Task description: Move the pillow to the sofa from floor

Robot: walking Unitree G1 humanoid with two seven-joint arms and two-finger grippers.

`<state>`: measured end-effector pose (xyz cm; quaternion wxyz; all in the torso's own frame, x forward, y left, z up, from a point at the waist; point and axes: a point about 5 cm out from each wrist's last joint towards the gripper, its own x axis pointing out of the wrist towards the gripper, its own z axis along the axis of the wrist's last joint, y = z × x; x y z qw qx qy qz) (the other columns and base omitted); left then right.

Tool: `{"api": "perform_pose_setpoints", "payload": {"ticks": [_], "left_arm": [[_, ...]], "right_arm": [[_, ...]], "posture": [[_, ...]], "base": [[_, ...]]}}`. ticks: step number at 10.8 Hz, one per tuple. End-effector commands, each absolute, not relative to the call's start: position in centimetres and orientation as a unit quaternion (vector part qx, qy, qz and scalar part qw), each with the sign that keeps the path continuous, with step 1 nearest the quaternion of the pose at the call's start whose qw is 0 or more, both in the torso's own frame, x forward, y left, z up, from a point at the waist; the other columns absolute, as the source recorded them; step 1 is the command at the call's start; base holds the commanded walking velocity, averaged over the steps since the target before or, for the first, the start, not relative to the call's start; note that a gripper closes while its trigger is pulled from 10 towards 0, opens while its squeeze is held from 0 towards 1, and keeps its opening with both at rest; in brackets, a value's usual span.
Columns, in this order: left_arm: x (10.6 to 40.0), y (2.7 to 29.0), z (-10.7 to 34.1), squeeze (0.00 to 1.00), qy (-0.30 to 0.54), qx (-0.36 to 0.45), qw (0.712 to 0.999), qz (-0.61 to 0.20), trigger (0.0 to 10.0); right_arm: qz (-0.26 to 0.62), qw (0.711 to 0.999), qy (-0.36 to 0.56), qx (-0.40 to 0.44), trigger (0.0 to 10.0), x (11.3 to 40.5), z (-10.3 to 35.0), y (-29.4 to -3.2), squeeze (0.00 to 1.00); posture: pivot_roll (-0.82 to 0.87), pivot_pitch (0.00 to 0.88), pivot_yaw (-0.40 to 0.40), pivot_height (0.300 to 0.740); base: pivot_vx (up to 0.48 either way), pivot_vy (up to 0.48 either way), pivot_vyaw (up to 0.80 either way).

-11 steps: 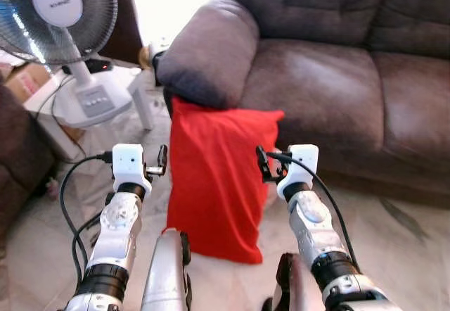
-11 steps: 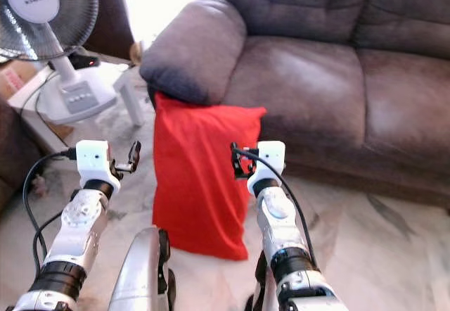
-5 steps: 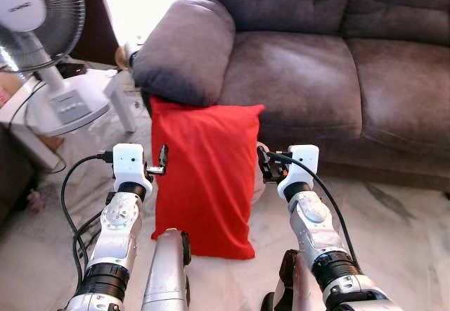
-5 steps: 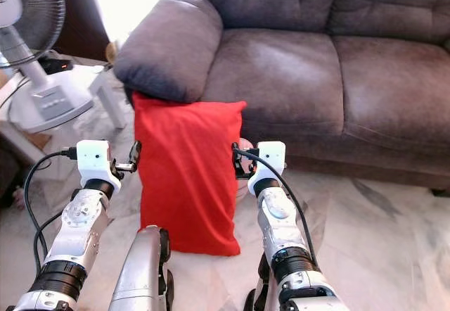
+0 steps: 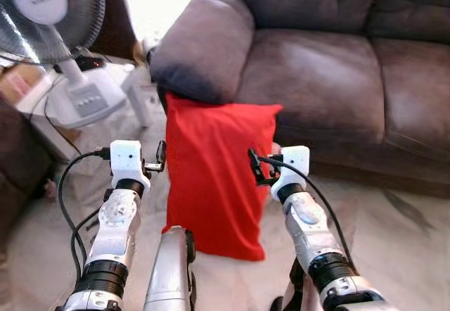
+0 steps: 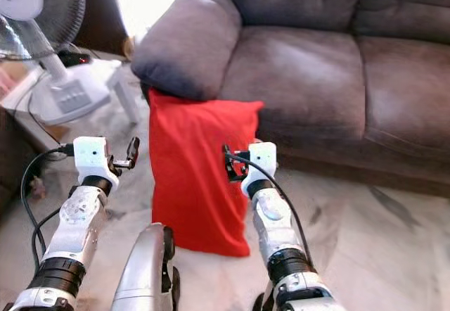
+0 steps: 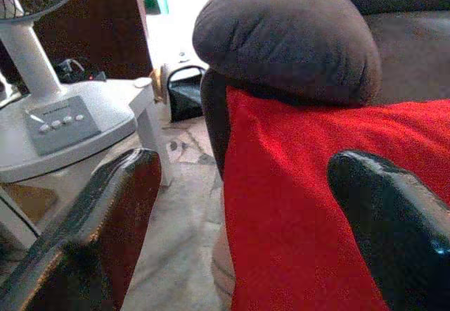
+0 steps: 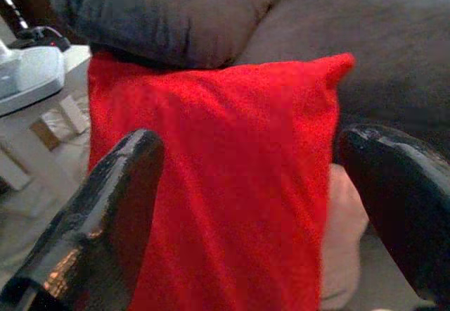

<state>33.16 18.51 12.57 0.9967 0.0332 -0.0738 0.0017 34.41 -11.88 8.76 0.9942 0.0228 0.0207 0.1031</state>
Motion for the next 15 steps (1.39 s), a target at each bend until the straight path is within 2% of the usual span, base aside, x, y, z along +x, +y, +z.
{"api": "perform_pose_setpoints", "payload": {"ticks": [1,3,15], "left_arm": [[33.01,18.75,12.25,0.0,-0.065,0.025,0.998,0.005,10.0],[33.03,18.7,12.24,0.0,-0.065,0.024,0.998,0.005,10.0],[33.09,18.84,12.28,0.0,-0.065,0.023,0.998,0.006,10.0]], "right_arm": [[0.1,0.994,0.026,0.022,10.0,34.22,8.43,-12.11,0.0],[0.107,0.994,0.019,0.004,10.0,34.22,8.6,-12.05,0.0],[0.095,0.995,0.025,0.018,10.0,34.28,8.48,-12.23,0.0]], "posture": [[0.16,0.173,0.009,0.548],[0.16,0.177,0.008,0.548],[0.16,0.172,0.012,0.548]], "base": [[0.0,0.0,0.0],[0.0,0.0,0.27],[0.267,0.0,0.0]]}}
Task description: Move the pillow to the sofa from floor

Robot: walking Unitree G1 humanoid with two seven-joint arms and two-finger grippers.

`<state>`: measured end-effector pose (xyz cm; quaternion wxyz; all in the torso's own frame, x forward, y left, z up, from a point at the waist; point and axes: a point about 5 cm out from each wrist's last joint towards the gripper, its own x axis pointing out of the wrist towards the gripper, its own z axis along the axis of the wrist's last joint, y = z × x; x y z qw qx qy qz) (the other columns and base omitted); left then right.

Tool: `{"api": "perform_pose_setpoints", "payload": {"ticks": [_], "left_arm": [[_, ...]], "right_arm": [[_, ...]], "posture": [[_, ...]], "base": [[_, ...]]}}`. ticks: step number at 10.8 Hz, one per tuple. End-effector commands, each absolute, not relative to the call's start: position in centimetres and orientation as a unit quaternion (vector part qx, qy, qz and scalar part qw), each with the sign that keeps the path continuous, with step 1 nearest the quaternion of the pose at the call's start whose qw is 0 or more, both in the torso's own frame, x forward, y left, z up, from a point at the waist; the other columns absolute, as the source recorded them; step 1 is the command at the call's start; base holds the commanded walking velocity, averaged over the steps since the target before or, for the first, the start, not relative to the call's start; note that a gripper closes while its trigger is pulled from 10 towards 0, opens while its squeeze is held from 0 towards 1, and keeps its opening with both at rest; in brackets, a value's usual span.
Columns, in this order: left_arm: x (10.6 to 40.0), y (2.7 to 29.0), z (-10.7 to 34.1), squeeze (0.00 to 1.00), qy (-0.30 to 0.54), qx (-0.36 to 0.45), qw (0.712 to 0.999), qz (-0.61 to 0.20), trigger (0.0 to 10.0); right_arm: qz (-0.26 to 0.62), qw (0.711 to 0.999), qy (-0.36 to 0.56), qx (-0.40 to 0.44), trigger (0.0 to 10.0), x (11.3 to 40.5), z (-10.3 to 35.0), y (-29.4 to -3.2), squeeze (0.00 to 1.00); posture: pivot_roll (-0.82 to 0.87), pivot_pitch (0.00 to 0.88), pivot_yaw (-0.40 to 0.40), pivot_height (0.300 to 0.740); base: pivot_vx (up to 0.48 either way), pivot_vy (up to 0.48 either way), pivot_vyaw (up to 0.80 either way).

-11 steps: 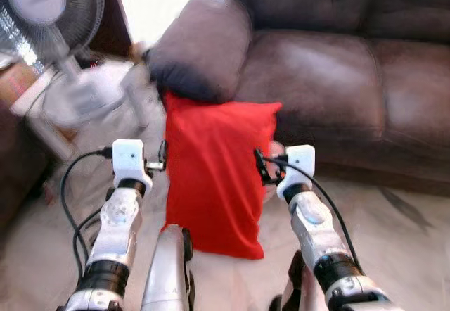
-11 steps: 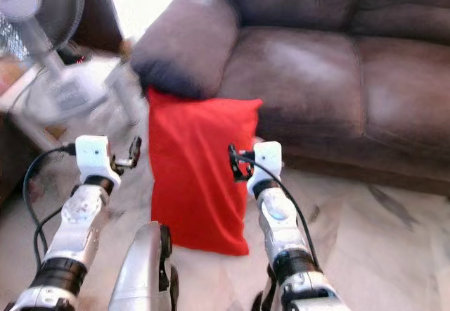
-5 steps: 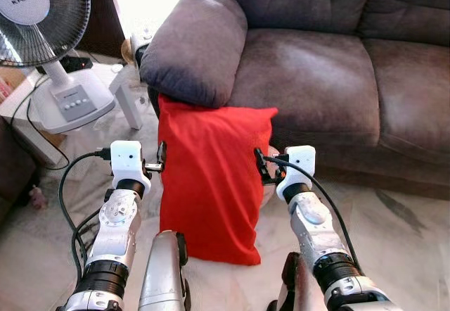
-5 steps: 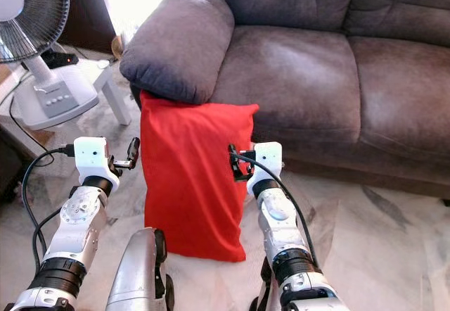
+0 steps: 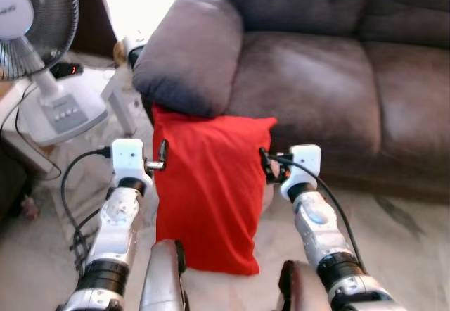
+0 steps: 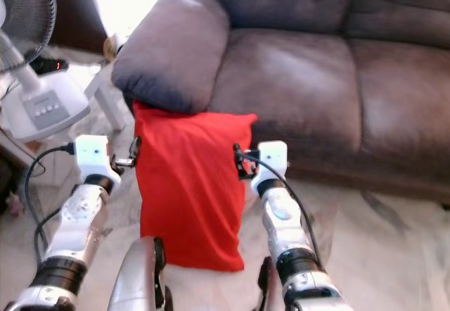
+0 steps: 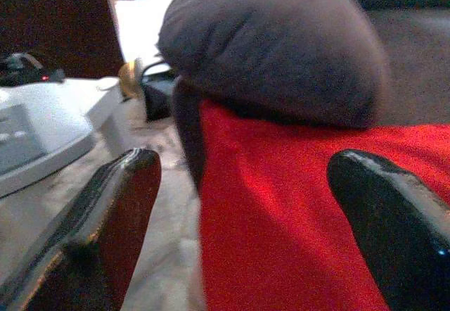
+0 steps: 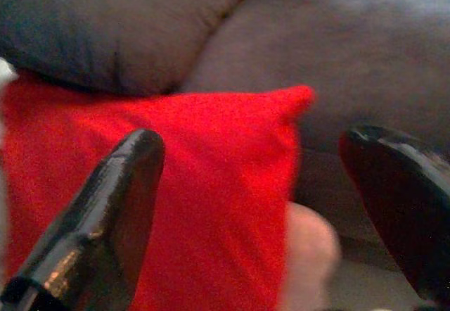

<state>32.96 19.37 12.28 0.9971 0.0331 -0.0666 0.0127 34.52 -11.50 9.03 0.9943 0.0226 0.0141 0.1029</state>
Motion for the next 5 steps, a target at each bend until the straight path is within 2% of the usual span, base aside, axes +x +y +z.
{"api": "perform_pose_setpoints", "payload": {"ticks": [1,5], "left_arm": [[33.1,18.76,12.31,0.0,-0.065,0.023,0.998,0.005,10.0],[33.09,18.66,12.31,0.0,-0.066,0.022,0.998,0.004,10.0]], "right_arm": [[0.095,0.995,0.024,0.018,10.0,34.28,8.49,-12.23,0.0],[0.097,0.995,0.025,0.016,10.0,34.33,8.53,-12.15,0.0]], "posture": [[0.16,0.17,0.012,0.548],[0.16,0.161,0.011,0.548]], "base": [[0.281,0.0,0.0],[0.282,0.0,0.0]]}}
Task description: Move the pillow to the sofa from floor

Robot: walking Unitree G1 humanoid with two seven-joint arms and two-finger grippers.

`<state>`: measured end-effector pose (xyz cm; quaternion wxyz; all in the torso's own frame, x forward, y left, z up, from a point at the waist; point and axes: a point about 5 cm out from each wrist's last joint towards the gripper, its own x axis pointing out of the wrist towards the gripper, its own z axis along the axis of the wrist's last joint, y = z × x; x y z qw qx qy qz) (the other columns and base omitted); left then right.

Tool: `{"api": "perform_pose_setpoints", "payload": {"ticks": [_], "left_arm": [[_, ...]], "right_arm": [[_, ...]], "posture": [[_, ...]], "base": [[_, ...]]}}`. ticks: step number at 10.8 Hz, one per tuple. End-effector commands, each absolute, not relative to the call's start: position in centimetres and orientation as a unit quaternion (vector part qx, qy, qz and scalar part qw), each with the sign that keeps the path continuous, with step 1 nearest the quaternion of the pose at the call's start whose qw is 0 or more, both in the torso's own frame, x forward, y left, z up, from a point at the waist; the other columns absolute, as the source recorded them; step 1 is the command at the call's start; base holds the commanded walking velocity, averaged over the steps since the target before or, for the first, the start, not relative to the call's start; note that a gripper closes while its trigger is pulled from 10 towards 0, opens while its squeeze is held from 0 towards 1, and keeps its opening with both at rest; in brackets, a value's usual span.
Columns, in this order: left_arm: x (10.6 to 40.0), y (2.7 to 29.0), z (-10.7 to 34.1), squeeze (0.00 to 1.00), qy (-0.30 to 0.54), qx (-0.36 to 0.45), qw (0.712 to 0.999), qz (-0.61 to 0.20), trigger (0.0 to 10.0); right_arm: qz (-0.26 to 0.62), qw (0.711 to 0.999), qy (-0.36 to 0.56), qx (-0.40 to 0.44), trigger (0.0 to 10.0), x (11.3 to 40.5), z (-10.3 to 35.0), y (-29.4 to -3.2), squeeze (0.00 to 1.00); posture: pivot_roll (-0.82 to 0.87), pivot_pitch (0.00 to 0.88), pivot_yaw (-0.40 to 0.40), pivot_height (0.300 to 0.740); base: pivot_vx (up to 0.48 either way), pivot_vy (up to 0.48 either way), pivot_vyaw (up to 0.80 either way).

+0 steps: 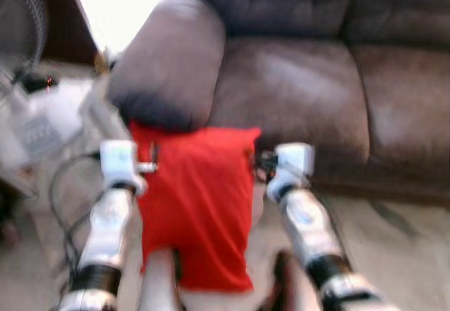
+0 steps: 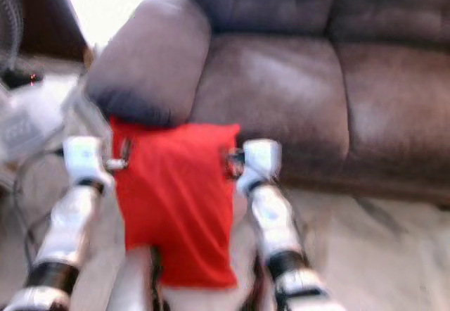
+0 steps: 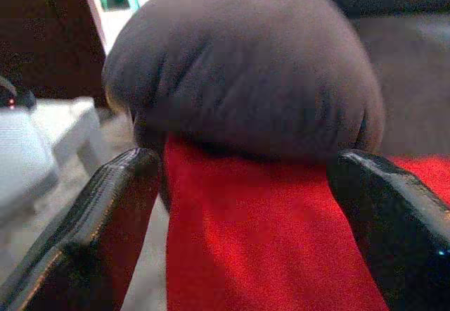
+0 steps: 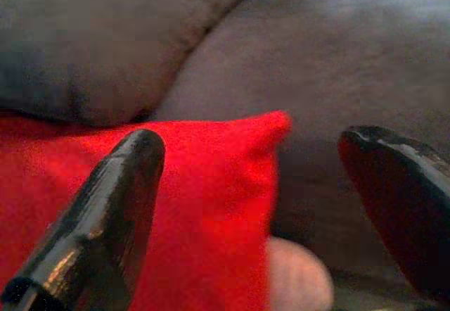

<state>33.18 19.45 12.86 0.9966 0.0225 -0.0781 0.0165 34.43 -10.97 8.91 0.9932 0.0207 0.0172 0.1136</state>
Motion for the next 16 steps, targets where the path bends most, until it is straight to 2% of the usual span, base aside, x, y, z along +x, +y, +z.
{"api": "perform_pose_setpoints", "payload": {"ticks": [1,4,6,7,10,14,15,16], "left_arm": [[33.1,18.7,12.3,0.0,-0.066,0.022,0.998,0.005,10.0],[33.0,18.8,12.5,0.0,-0.073,0.026,0.997,0.006,10.0],[33.0,18.9,12.7,0.0,-0.073,0.027,0.997,0.005,10.0],[32.8,19.3,13.0,0.0,-0.075,0.032,0.997,0.007,10.0],[32.4,22.0,15.3,0.0,-0.096,0.043,0.994,0.028,10.0],[31.6,24.5,16.9,0.0,-0.1,0.058,0.993,0.038,10.0],[31.4,24.9,17.5,0.0,-0.106,0.054,0.992,0.043,10.0],[31.4,24.8,18.0,0.0,-0.113,0.045,0.992,0.042,10.0]], "right_arm": [[0.098,0.995,0.025,0.016,10.0,34.3,8.5,-12.1,0.0],[0.096,0.994,0.044,0.033,10.0,34.5,8.3,-11.9,0.0],[0.1,0.991,0.067,0.054,10.0,35.4,8.7,-11.4,0.0],[0.113,0.99,0.064,0.061,10.0,35.9,9.4,-10.9,1.0],[0.127,0.98,0.112,0.108,10.0,37.1,10.4,-8.9,1.0],[0.114,0.975,0.133,0.14,10.0,37.5,10.5,-8.3,1.0],[0.115,0.968,0.125,0.184,10.0,37.8,11.1,-8.1,0.0],[0.119,0.961,0.111,0.224,10.0,38.1,11.9,-7.9,0.0]], "posture": [[0.16,0.16,0.01,0.548],[0.16,0.173,0.013,0.548],[0.18,0.221,0.022,0.548],[0.19,0.254,0.03,0.548],[0.24,0.335,0.06,0.548],[0.28,0.368,0.092,0.548],[0.29,0.37,0.092,0.548],[0.29,0.37,0.089,0.548]], "base": [[0.281,0.0,0.0],[0.187,0.0,0.0],[0.0,0.0,0.0],[0.0,0.0,0.0],[0.0,0.0,0.0],[0.0,0.0,0.0],[0.0,0.0,0.0],[0.0,0.0,0.0]]}}
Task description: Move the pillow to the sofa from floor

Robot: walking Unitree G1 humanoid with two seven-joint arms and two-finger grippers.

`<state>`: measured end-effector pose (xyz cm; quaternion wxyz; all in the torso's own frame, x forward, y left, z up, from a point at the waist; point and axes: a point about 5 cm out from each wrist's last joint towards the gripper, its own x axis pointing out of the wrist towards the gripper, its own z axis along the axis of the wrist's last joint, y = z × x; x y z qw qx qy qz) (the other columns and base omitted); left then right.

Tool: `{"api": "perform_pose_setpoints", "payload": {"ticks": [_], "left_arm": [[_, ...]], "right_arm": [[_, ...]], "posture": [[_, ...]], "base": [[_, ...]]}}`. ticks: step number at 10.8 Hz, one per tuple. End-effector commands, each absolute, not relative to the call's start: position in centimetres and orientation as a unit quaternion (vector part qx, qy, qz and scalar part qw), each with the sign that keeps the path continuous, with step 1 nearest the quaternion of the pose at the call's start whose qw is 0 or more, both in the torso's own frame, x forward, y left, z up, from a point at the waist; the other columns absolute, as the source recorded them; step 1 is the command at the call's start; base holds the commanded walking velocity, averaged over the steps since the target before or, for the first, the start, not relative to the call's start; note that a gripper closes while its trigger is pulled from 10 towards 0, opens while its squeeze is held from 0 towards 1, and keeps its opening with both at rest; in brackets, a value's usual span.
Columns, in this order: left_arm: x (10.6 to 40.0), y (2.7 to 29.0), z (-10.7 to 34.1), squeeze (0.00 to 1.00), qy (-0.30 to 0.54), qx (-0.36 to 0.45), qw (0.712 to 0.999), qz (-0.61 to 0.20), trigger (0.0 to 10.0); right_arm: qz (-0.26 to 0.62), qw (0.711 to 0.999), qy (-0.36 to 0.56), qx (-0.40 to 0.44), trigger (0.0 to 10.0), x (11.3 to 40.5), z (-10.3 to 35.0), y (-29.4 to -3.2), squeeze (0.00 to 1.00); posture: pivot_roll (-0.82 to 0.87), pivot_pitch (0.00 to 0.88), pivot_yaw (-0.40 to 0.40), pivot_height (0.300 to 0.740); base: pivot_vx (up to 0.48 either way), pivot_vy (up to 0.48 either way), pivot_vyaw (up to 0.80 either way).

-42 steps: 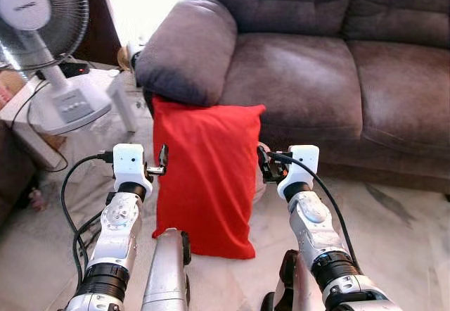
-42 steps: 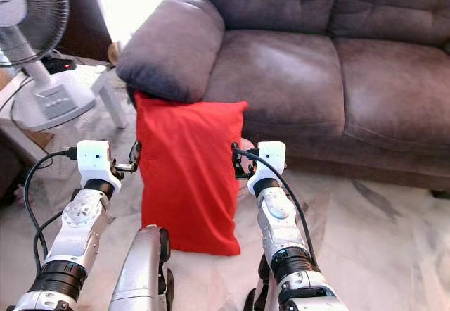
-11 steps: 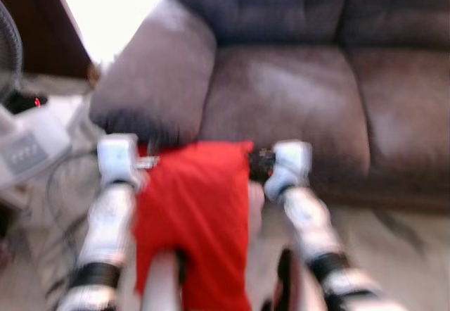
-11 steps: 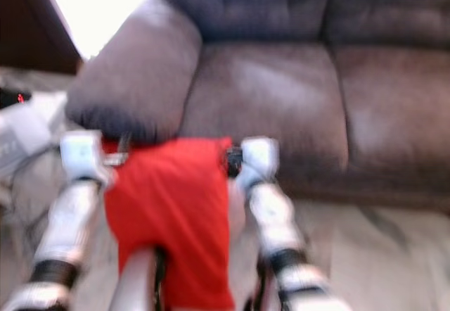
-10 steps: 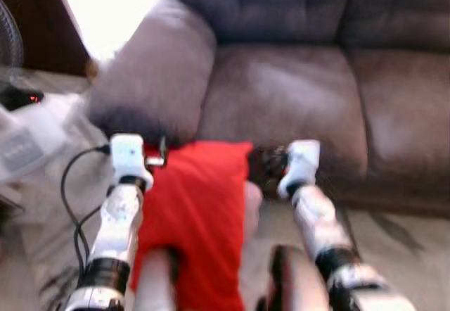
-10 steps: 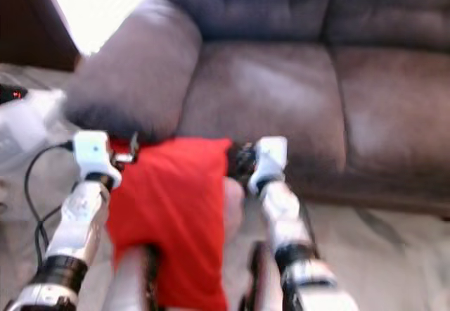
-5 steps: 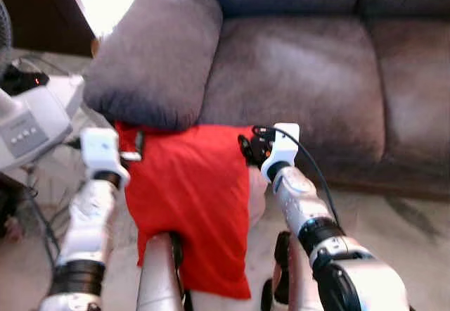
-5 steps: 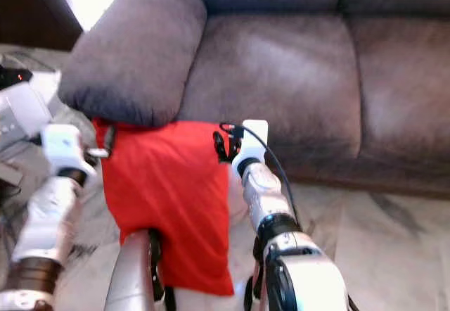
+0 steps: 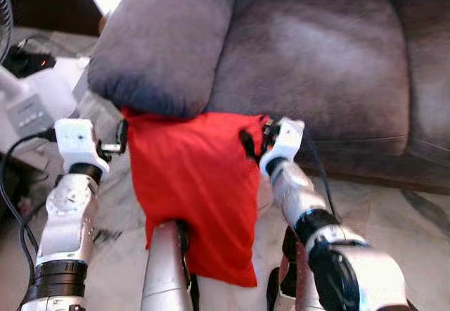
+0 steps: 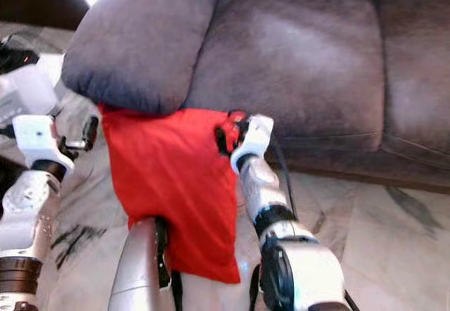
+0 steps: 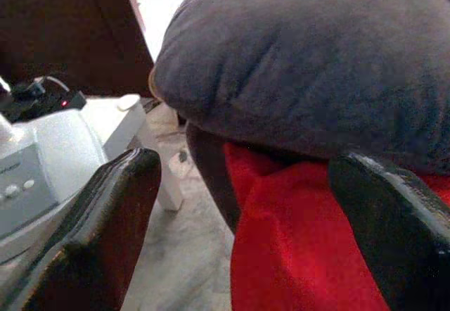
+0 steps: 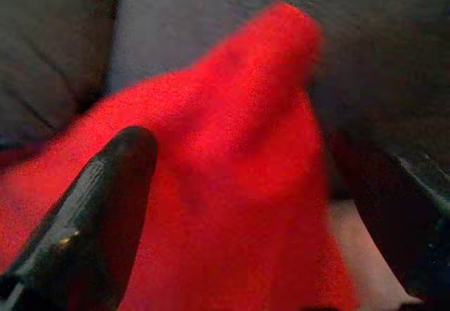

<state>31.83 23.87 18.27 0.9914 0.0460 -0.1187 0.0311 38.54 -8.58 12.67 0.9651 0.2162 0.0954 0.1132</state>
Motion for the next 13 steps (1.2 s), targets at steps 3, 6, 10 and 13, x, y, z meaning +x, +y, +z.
{"api": "perform_pose_setpoints", "payload": {"ticks": [3,6,10,13], "left_arm": [[31.0,24.4,18.7,0.0,-0.119,0.038,0.992,0.036,10.0],[30.1,24.6,18.8,0.0,-0.102,0.039,0.993,0.038,10.0],[29.3,23.8,18.7,0.0,-0.089,0.035,0.995,0.033,10.0],[28.7,23.7,18.6,0.0,-0.08,0.031,0.996,0.04,10.0]], "right_arm": [[0.153,0.953,0.117,0.233,10.0,38.3,12.3,-7.2,0.0],[0.167,0.951,0.147,0.216,10.0,37.7,11.3,-6.4,0.0],[0.193,0.946,0.196,0.173,10.0,37.0,9.9,-5.9,0.0],[0.21,0.944,0.198,0.158,0.0,36.8,9.6,-5.9,0.0]], "posture": [[0.31,0.367,0.071,0.548],[0.34,0.373,0.062,0.548],[0.36,0.412,0.042,0.548],[0.35,0.429,0.018,0.548]], "base": [[0.0,0.0,0.0],[0.0,0.0,0.0],[0.0,0.0,0.0],[0.0,0.0,0.0]]}}
